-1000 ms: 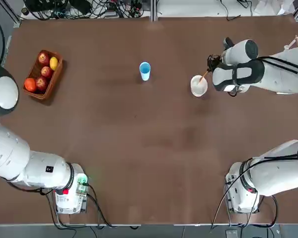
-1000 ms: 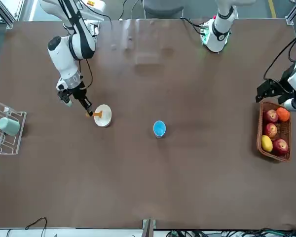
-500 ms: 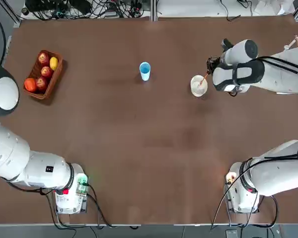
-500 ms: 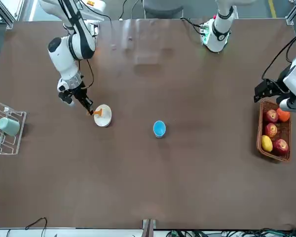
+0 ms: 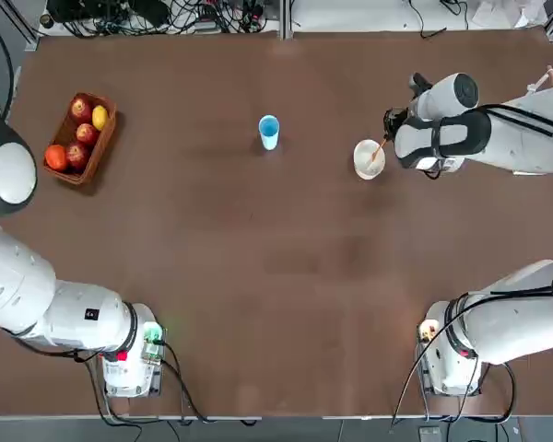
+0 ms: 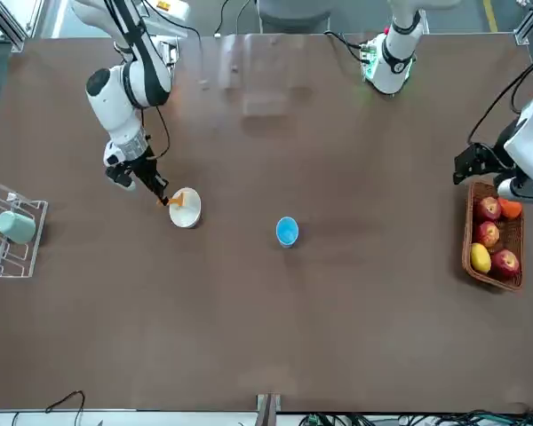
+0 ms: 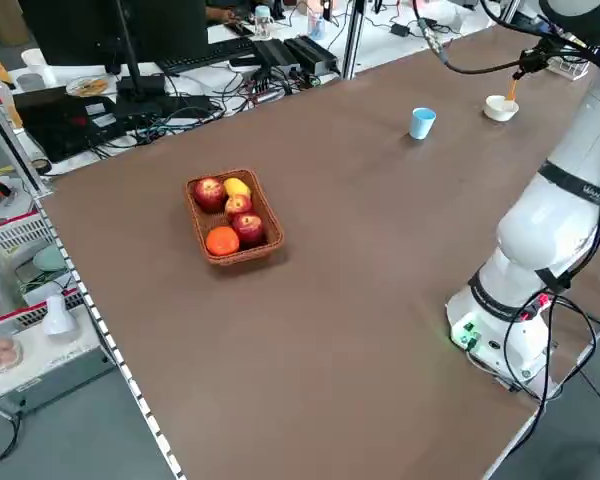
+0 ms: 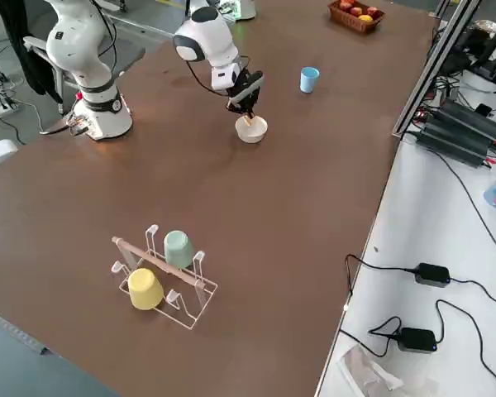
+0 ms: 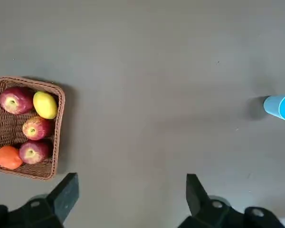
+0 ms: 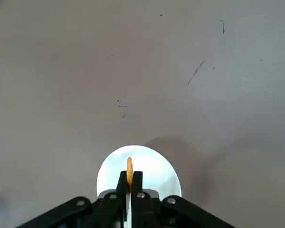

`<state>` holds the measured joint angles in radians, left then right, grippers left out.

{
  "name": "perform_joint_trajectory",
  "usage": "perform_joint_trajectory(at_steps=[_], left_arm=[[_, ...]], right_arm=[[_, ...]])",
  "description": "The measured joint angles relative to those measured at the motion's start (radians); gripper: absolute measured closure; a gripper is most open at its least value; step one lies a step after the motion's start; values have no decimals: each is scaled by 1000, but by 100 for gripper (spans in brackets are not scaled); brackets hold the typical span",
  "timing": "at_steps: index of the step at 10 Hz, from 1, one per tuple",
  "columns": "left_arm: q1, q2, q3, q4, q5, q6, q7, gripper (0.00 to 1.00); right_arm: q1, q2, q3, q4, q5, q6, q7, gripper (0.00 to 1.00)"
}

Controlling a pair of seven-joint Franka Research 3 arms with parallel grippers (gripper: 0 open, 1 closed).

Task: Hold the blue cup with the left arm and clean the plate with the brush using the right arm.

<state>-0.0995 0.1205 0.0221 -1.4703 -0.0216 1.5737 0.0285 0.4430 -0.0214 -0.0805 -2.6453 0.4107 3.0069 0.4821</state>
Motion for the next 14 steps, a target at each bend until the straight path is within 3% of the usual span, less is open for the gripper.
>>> perform_joint_trajectory(at_steps=[4, 9, 14], left_arm=[[0, 6, 0, 0, 0, 0, -1, 0], [0, 6, 0, 0, 0, 0, -1, 0], [0, 6, 0, 0, 0, 3, -1, 0]], right_arm=[[-8, 0, -2, 0, 7, -1, -1, 95], [-13, 4, -1, 0, 101, -2, -7, 95], [29, 29, 3, 0, 157, 42, -8, 95]])
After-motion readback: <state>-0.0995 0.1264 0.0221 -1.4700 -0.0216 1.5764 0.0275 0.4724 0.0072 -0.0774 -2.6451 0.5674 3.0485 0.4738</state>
